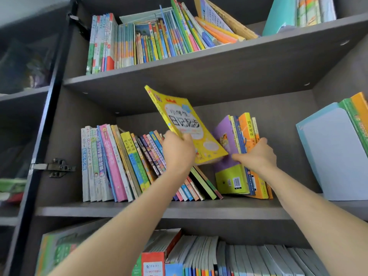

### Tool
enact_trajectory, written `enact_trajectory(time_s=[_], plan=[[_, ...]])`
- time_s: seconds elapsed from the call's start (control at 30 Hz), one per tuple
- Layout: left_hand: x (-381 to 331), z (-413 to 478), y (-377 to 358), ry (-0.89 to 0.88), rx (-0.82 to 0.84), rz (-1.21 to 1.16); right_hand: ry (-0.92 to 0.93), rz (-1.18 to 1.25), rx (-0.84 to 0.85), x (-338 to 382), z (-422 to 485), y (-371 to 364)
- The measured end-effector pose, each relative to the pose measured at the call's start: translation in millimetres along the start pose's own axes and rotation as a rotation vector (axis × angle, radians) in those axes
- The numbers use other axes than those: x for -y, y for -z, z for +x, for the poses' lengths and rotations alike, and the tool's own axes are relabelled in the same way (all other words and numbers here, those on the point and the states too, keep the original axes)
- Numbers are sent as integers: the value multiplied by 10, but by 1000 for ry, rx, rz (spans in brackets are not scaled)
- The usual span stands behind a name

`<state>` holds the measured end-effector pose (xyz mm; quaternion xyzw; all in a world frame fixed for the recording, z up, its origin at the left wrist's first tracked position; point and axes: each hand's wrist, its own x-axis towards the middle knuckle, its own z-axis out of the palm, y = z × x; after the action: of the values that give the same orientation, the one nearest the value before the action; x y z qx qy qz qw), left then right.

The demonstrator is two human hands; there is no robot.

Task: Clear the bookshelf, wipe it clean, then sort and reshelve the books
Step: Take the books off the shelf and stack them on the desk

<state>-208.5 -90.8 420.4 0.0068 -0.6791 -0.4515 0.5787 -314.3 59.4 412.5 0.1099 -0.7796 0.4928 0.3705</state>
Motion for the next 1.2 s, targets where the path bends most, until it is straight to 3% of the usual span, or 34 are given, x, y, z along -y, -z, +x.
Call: enact_trajectory(time_s=[0.17,0.27,0.47,0.7,0.93,1.1,1.2], plan=[[292,-27,-213,26,85,568,-3,28,10,-33,25,26],[345,-67,-281,-37,81,741,15,35,29,-32,29,18],[273,-71,-322,-58,-46,671,37,48,47,-23,23,28],[256,-51,-418,-40,-57,791,60,35,69,-25,9,8],[222,61,-471,86,-20,679,93,27,100,12,0,-11],[266,-37,-484,27,-119,490,90,27,113,19,-14,-24],[269,25,-536,165,-91,235,66,44,104,26,-8,-34]])
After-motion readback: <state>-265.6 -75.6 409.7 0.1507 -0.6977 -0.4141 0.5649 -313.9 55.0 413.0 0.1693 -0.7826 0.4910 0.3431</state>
